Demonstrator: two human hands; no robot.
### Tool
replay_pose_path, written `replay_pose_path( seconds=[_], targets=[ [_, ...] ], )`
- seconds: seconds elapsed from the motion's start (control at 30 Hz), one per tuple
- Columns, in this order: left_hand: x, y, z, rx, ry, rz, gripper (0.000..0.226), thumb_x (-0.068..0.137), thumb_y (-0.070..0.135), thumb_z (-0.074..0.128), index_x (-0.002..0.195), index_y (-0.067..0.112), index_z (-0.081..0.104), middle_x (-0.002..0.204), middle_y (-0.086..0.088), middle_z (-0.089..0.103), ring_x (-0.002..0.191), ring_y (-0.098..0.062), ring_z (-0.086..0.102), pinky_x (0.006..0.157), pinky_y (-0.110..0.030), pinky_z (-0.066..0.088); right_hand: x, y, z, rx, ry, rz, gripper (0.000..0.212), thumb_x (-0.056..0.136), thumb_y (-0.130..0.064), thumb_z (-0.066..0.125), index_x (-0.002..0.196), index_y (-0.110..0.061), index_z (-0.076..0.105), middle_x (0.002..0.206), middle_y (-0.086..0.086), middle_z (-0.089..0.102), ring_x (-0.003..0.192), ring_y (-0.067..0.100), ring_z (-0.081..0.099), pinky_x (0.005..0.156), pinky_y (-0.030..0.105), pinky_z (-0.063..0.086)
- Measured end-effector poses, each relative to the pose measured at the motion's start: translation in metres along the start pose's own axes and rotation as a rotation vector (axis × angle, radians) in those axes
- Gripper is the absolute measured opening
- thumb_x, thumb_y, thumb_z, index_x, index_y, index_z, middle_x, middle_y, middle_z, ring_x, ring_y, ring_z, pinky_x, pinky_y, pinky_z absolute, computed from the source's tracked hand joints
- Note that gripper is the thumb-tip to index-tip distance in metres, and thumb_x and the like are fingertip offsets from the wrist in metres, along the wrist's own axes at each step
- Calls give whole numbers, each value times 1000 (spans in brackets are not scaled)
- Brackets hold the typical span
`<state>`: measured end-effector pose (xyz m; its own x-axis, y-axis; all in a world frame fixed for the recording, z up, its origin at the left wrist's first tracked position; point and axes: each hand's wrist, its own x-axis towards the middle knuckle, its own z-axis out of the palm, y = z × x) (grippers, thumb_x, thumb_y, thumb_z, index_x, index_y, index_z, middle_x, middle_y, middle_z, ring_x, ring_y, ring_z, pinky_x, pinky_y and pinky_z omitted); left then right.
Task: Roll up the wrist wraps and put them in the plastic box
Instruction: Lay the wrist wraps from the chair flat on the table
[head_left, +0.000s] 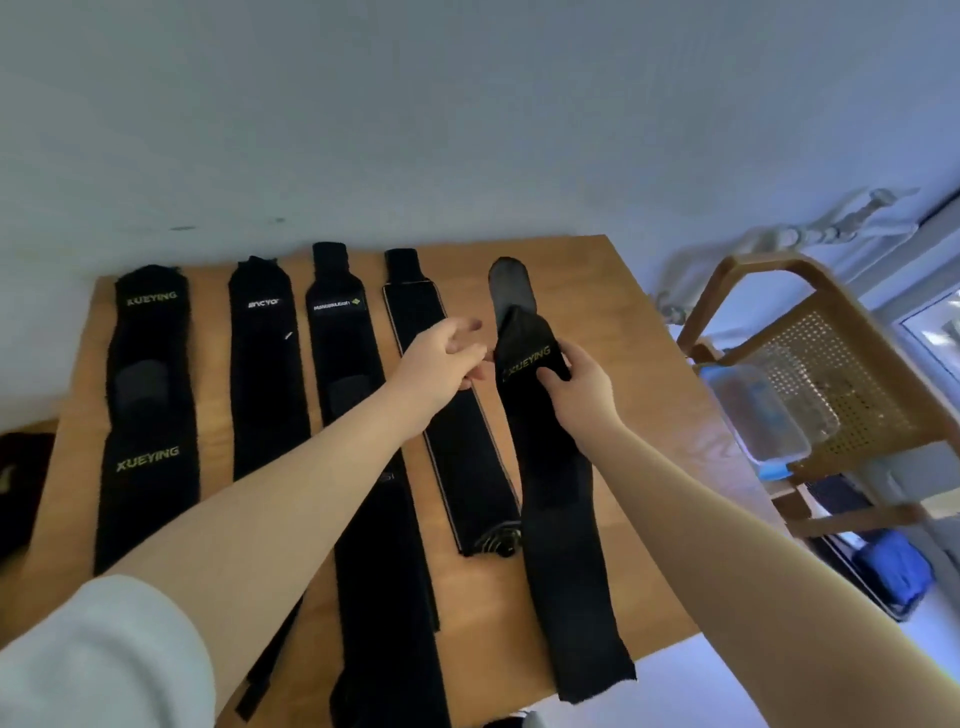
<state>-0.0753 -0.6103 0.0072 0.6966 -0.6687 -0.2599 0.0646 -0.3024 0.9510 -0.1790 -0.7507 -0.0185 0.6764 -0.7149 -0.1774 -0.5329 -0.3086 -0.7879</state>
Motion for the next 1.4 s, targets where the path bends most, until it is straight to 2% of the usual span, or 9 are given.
replay_pose_path(
  seconds=[0.1, 0.23, 0.43, 0.53, 0.7, 0.83, 1.0, 1.2, 1.4],
  targets=[
    [27, -5, -1, 46, 52, -43, 36, 98, 17, 47, 134, 19, 46, 97, 10, 65, 92, -9, 63, 79, -22, 50, 54, 0, 2, 12, -43, -19, 39, 97, -18, 51, 136, -21, 47, 126, 0, 59, 115, 20, 54, 93, 34, 46],
    [54, -37, -1, 562, 63, -70, 34, 97, 23, 51, 131, 20, 52, 116, 2, 60, 106, -14, 57, 86, -23, 44, 119, 17, 18, 67, -180, 80, 40, 98, -19, 50, 138, -20, 46, 128, 1, 57, 117, 23, 54, 98, 41, 47],
    [56, -73, 21, 1053, -94, -131, 69, 88, 41, 61, 147, 23, 28, 158, 0, 11, 144, -21, 14, 107, -37, 34, 162, 37, 34, -118, -239, 64, 46, 100, -23, 45, 144, -17, 34, 134, 7, 52, 118, 29, 52, 87, 36, 46],
    [55, -72, 20, 1069, -113, -155, 81, 82, 44, 67, 147, 23, 24, 158, 1, 4, 145, -20, 9, 104, -38, 40, 159, 27, 26, -488, -164, -32, 60, 101, -32, 41, 151, -14, 14, 148, 14, 33, 131, 34, 37, 98, 43, 39],
    [48, -75, 25, 1115, -156, -188, 103, 75, 45, 74, 151, 20, 10, 159, 0, -11, 146, -22, -5, 111, -38, 31, 77, 39, -2, -702, -260, -465, 47, 100, -31, 39, 143, -14, 35, 148, 6, 29, 133, 27, 32, 107, 38, 30],
    [44, -75, 30, 1244, -206, -206, 112, 74, 42, 75, 151, 16, -2, 157, -6, -21, 145, -25, -13, 116, -39, 19, 53, 58, -8, -853, -588, -392, 66, 99, -50, 29, 153, -16, 12, 160, 0, 9, 147, 18, 8, 118, 35, 14],
    [38, -66, 31, 1373, -150, -66, 85, 85, 0, 59, 151, 13, 7, 158, -12, -3, 145, -28, 5, 110, -34, 30, 79, 61, -19, -974, -553, -311, 88, 89, -71, 29, 153, -15, 8, 161, 2, 1, 148, 21, 4, 119, 40, 10],
    [17, -70, 22, 1027, -36, -95, 58, 86, 38, 64, 137, 21, 41, 139, 1, 37, 121, -14, 42, 94, -29, 46, 71, 63, -10, -854, -507, -248, 100, 78, -72, 53, 150, -14, 16, 161, 5, -1, 148, 26, -1, 119, 43, 13],
    [1, -63, 28, 1080, -297, -277, 117, 64, 68, 71, 151, 17, 13, 159, -3, -3, 145, -24, 12, 111, -41, 32, 60, 70, -2, -865, -510, -391, 96, 76, -63, 64, 148, -18, 19, 161, 3, -4, 148, 24, -6, 119, 41, 11]
  ],
)
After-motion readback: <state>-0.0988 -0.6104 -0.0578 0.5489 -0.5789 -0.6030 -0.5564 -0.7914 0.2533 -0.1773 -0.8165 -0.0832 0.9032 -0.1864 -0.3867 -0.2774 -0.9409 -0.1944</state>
